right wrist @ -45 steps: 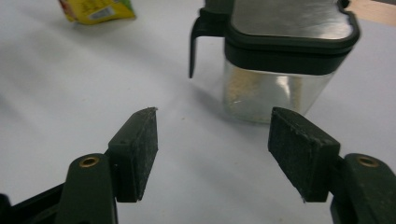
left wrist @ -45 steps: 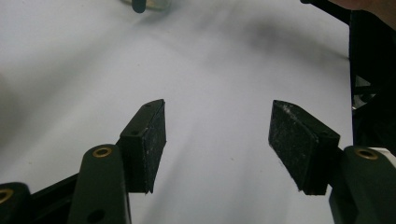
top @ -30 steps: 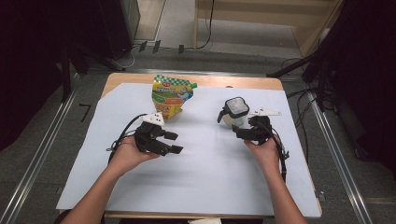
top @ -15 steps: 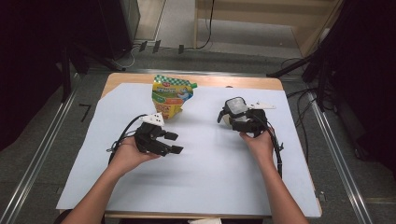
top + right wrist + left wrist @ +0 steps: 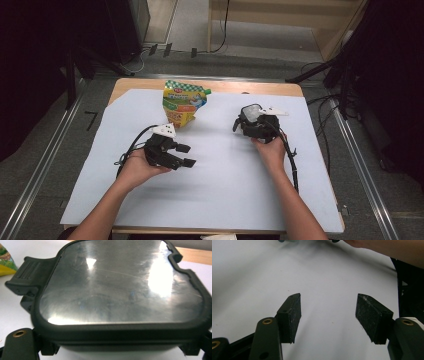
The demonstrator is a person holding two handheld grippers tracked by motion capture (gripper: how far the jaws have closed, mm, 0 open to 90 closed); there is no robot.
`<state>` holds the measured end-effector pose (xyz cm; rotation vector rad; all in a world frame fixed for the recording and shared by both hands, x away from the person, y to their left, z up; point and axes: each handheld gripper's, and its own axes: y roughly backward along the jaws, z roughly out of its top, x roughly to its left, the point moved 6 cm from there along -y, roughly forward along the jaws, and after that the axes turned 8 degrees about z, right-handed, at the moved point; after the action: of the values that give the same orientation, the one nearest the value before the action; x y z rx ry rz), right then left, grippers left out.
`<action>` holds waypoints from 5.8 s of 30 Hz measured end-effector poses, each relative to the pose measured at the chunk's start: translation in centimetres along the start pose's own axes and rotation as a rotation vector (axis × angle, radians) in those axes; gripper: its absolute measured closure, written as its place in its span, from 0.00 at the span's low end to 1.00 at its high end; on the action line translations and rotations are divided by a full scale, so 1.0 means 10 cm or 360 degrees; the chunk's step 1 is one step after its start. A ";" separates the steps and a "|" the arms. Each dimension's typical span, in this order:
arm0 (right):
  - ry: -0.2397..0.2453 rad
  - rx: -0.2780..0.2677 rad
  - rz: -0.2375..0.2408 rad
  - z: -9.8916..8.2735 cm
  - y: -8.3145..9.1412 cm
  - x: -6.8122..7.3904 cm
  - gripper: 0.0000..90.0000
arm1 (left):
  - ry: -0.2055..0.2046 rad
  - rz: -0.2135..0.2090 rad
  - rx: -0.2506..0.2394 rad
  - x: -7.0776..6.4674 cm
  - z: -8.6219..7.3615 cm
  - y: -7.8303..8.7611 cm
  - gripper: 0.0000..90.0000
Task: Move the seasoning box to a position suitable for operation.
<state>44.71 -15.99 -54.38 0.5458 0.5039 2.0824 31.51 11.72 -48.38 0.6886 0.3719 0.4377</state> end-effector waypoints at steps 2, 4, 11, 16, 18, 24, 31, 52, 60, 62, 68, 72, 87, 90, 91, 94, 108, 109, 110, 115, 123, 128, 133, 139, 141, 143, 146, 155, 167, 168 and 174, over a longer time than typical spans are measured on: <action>0.0003 -0.0025 -0.0013 0.00 -0.03 0.00 0.15 | 0.0008 0.0001 0.0000 0.00 -0.01 0.01 0.42; 0.0009 -0.0039 -0.0025 0.01 -0.06 0.00 0.15 | 0.0013 -0.0001 -0.0006 -0.01 -0.02 0.01 0.42; 0.0021 -0.0059 -0.0056 0.01 -0.11 0.00 0.16 | 0.0017 0.0001 0.0003 -0.01 -0.04 0.01 0.42; 0.0055 -0.0045 -0.0066 0.02 -0.11 0.00 0.17 | 0.0028 0.0013 -0.0004 0.02 -0.05 0.03 0.42; 0.0063 -0.0042 -0.0071 0.02 -0.10 0.01 0.17 | 0.0033 0.0010 -0.0012 0.02 -0.05 0.02 0.42; 0.0057 -0.0057 -0.0049 0.06 -0.05 0.04 0.17 | 0.0039 0.0027 -0.0023 0.05 -0.05 0.03 0.41; 0.0093 -0.0031 0.0014 0.10 0.06 0.18 0.17 | 0.0047 0.0031 -0.0019 0.07 -0.05 0.04 0.39; 0.0210 -0.0032 0.0241 -0.07 0.46 0.91 0.17 | 0.0091 0.0056 -0.0004 0.18 0.01 -0.02 0.41; 0.0219 0.0006 0.0302 -0.24 0.51 1.12 0.17 | 0.0093 0.0051 0.0005 0.20 0.05 -0.04 0.45; 0.0220 0.0016 0.0313 -0.25 0.51 1.15 0.17 | 0.0087 0.0046 0.0007 0.19 0.05 -0.04 0.46; 0.0258 0.0043 0.0373 -0.35 0.43 1.35 0.17 | 0.0073 0.0044 0.0019 0.19 0.06 -0.06 0.47; 0.0277 0.0064 0.0405 -0.38 0.39 1.44 0.17 | 0.0072 0.0044 0.0018 0.18 0.06 -0.05 0.47; 0.0374 0.0109 0.0434 -0.51 0.28 1.61 0.17 | 0.0054 0.0039 0.0006 0.17 0.06 -0.06 0.46; 0.0364 0.0099 0.0442 -0.52 0.29 1.60 0.17 | 0.0046 0.0036 0.0008 0.16 0.06 -0.06 0.46; 0.0366 0.0096 0.0443 -0.52 0.29 1.60 0.17 | 0.0044 0.0036 0.0010 0.16 0.06 -0.06 0.46; 0.0380 0.0105 0.0444 -0.53 0.30 1.61 0.16 | 0.0046 0.0035 0.0010 0.16 0.06 -0.06 0.46; 0.0329 0.0166 0.0452 -0.59 0.56 1.55 0.18 | 0.0053 0.0040 0.0001 0.17 0.06 -0.05 0.46; 0.0323 0.0174 0.0457 -0.60 0.58 1.55 0.18 | 0.0053 0.0041 0.0000 0.17 0.06 -0.05 0.46; 0.0318 0.0182 0.0469 -0.60 0.62 1.54 0.19 | 0.0047 0.0042 0.0005 0.16 0.06 -0.05 0.46; 0.0310 0.0183 0.0484 -0.61 0.73 1.51 0.23 | 0.0048 0.0043 0.0001 0.17 0.06 -0.06 0.46; 0.0310 0.0174 0.0493 -0.64 0.96 1.42 0.38 | 0.0041 0.0016 -0.0006 0.16 0.06 -0.08 0.54; 0.0282 0.0138 0.0499 -0.56 1.08 1.33 0.58 | -0.0018 0.0072 -0.0017 0.16 0.06 -0.11 0.80; 0.0245 0.0148 0.0521 -0.54 1.10 1.32 0.74 | -0.0010 0.0076 -0.0004 0.17 0.08 -0.17 0.96; 0.0243 0.0192 0.0514 -0.57 1.02 1.34 0.97 | 0.0067 0.0005 0.0014 0.19 0.11 -0.30 1.00; 0.0243 0.0184 0.0525 -0.55 1.02 1.36 1.00 | 0.0054 0.0002 0.0033 0.19 0.10 -0.34 1.00; 0.0240 0.0180 0.0527 -0.55 1.02 1.36 1.00 | 0.0047 0.0010 0.0046 0.19 0.10 -0.38 1.00; 0.0234 0.0178 0.0525 -0.54 1.01 1.36 1.00 | 0.0044 0.0024 0.0050 0.18 0.09 -0.43 1.00; 0.0242 0.0220 0.0504 -0.56 0.95 1.39 1.00 | 0.0050 0.0014 0.0047 0.18 0.08 -0.44 1.00; 0.0200 0.0214 0.0497 -0.56 0.95 1.32 1.00 | 0.0040 -0.0043 0.0055 0.12 0.06 -0.43 1.00; 0.0194 0.0212 0.0487 -0.55 0.95 1.30 1.00 | 0.0038 -0.0047 0.0057 0.11 0.06 -0.43 1.00; 0.0171 0.0210 0.0473 -0.55 0.95 1.24 1.00 | 0.0031 -0.0082 0.0067 0.05 0.05 -0.44 1.00</action>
<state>29.16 -11.12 -51.40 0.6177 0.6590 2.3828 33.35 8.70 -51.10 0.7146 0.4170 0.3888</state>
